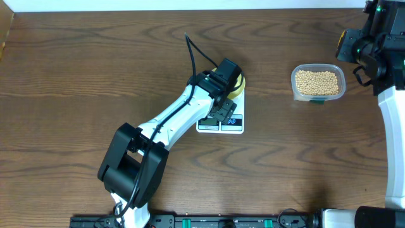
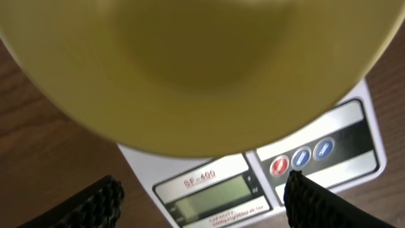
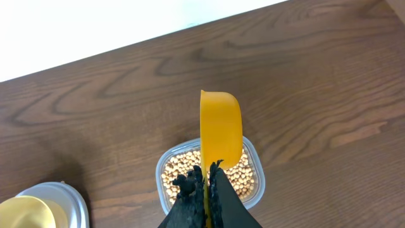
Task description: Scoop item into bowl and weigh 50g on scale
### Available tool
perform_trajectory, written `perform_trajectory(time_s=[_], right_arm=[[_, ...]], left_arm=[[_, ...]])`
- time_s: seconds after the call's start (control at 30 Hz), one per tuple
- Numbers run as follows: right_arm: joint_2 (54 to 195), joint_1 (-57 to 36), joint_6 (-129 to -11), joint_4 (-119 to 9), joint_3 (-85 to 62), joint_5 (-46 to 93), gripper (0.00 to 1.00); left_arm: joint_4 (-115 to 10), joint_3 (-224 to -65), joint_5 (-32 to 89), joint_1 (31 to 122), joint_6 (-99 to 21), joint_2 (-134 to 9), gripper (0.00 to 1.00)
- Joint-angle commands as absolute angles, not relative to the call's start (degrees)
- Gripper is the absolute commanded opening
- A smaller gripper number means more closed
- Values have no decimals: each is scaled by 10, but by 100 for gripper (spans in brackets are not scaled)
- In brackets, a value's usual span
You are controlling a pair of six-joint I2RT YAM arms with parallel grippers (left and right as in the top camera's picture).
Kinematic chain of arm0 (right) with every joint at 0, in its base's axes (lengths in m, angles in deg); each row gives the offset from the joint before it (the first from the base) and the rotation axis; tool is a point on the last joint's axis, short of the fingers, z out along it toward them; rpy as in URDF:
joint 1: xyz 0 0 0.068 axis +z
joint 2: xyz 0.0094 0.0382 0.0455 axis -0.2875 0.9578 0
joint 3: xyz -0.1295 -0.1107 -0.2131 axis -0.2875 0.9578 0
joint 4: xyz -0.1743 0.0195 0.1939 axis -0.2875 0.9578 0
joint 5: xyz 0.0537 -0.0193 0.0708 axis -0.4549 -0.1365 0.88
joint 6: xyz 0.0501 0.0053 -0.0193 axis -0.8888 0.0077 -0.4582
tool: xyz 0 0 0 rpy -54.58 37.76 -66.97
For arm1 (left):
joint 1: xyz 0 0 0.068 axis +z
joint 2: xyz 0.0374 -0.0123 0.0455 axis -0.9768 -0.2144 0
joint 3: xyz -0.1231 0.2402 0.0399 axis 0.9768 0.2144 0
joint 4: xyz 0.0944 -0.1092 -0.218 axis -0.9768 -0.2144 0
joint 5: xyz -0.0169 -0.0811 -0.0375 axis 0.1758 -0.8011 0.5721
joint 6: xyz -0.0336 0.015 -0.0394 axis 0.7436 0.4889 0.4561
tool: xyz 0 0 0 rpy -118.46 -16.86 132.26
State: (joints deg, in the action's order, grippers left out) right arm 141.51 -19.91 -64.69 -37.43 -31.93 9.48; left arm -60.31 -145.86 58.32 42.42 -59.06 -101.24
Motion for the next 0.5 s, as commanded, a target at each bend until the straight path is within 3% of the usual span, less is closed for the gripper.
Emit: perform_trajectory(time_s=[0.0,0.47], right_arm=[[1416,-200,-641,-372,-334,98,1],[1416,-201,-625,-346,-331,96,1]], left_arm=[[-595,-1455,595,424,-597,-1017,83],[-619,-1456,602,425,-597,-1017,83]])
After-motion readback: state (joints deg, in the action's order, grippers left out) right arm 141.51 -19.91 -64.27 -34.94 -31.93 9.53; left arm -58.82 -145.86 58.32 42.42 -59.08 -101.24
